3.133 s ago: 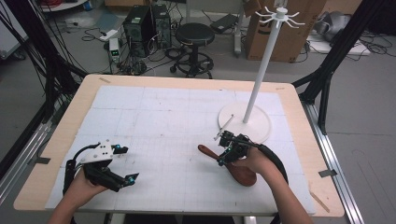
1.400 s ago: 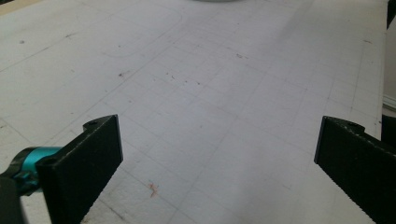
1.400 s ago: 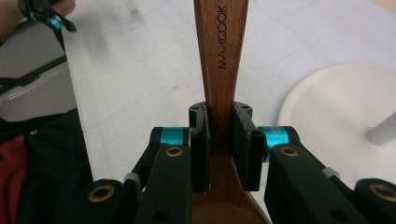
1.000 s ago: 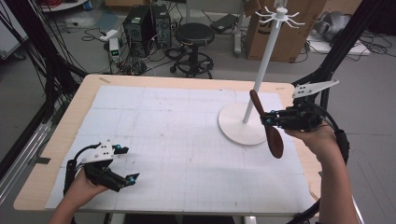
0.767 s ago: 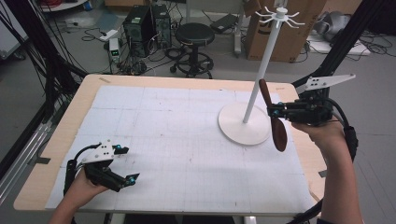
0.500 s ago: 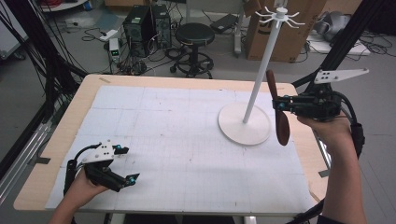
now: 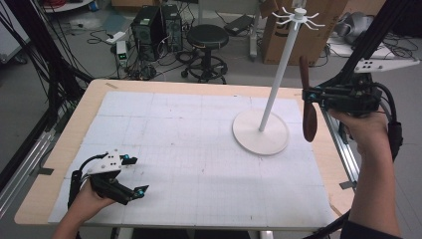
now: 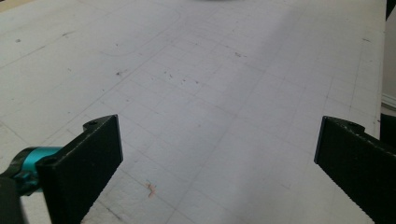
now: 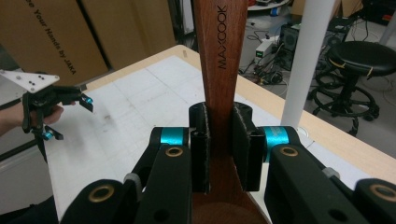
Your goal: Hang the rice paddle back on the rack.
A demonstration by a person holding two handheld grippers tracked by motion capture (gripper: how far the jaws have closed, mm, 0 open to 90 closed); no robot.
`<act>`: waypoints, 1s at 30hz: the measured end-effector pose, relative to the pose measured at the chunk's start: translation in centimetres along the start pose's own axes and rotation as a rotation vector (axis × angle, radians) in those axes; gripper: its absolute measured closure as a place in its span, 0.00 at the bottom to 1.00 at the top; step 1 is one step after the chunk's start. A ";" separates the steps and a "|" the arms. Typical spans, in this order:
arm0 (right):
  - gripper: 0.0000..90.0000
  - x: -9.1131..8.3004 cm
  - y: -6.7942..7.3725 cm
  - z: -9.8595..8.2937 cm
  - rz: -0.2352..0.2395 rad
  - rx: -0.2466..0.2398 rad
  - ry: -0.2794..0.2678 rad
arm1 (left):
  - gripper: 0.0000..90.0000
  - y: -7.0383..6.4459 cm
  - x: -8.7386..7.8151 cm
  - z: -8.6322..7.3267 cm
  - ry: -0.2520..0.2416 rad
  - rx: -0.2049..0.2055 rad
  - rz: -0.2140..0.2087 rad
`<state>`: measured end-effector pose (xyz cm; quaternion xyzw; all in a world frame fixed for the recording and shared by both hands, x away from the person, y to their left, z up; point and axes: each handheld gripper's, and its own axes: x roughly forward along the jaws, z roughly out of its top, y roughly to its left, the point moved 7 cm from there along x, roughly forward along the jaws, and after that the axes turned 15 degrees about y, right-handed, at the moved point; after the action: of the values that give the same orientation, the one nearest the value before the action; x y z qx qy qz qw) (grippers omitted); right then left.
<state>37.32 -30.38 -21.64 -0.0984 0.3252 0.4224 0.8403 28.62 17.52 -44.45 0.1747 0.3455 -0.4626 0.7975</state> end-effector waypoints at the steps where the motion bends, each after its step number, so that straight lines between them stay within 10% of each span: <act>1: 0.87 -0.2 -0.1 0.1 -0.006 0.003 -0.004 | 0.02 0.0 0.0 0.0 -0.002 -0.002 -0.001; 30: 0.87 -3.6 -2.2 3.7 -0.107 0.049 -0.037 | 0.02 0.0 0.0 0.0 0.001 -0.002 -0.001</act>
<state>39.19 -32.50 -16.80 -0.0872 0.3142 0.3704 0.8698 28.57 17.53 -44.45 0.1740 0.3463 -0.4626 0.7974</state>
